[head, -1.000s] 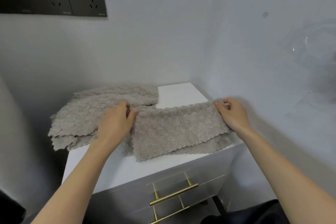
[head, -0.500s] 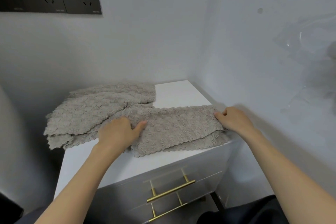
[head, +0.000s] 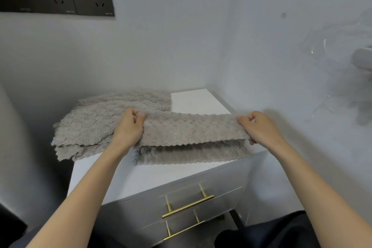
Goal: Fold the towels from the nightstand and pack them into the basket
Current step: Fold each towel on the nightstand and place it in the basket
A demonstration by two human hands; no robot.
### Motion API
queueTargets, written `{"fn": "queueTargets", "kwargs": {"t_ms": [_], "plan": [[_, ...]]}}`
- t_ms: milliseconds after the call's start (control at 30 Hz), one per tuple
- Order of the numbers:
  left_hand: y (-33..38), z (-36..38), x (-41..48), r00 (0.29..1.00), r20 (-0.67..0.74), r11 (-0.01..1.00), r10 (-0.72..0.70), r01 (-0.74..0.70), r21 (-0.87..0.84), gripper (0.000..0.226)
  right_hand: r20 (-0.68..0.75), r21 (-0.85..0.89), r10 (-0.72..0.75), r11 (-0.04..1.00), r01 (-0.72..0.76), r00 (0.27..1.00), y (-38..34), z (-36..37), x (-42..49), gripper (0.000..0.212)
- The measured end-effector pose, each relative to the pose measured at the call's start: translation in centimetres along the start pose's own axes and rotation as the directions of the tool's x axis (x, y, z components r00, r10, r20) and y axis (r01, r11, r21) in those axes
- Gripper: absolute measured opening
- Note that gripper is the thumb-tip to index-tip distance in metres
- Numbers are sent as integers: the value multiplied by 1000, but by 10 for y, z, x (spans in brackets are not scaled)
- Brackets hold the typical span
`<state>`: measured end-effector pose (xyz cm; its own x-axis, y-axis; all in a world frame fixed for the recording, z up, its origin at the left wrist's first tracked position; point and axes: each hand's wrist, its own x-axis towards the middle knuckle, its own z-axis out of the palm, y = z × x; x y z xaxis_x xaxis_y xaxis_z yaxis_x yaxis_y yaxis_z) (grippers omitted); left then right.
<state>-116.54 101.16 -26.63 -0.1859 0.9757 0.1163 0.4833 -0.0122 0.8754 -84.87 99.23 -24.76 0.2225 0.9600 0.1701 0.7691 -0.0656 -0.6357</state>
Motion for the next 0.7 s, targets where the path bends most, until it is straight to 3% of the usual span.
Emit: {"fn": "queueTargets", "kwargs": {"t_ms": [167,300,400,600,700], "plan": [[-9,0,-5,991,24,942,131,-132,309,13,109,-194,24,981,-2,994,11,8,-7,30],[-12,0,-11,984,44,877,174,-175,448,15,135,-262,65,965,-27,989,15,9,-7,32],[-12,-2,-13,992,27,852,124,-121,509,25,130,-250,115,965,-80,985,16,9,-5,36],[-9,1,-12,1000,-1,850,-24,21,527,73,293,-225,240,958,-177,925,9,10,-3,53],[-8,2,-10,997,37,804,-67,33,594,58,315,-85,194,981,-176,929,5,10,-4,45]]}}
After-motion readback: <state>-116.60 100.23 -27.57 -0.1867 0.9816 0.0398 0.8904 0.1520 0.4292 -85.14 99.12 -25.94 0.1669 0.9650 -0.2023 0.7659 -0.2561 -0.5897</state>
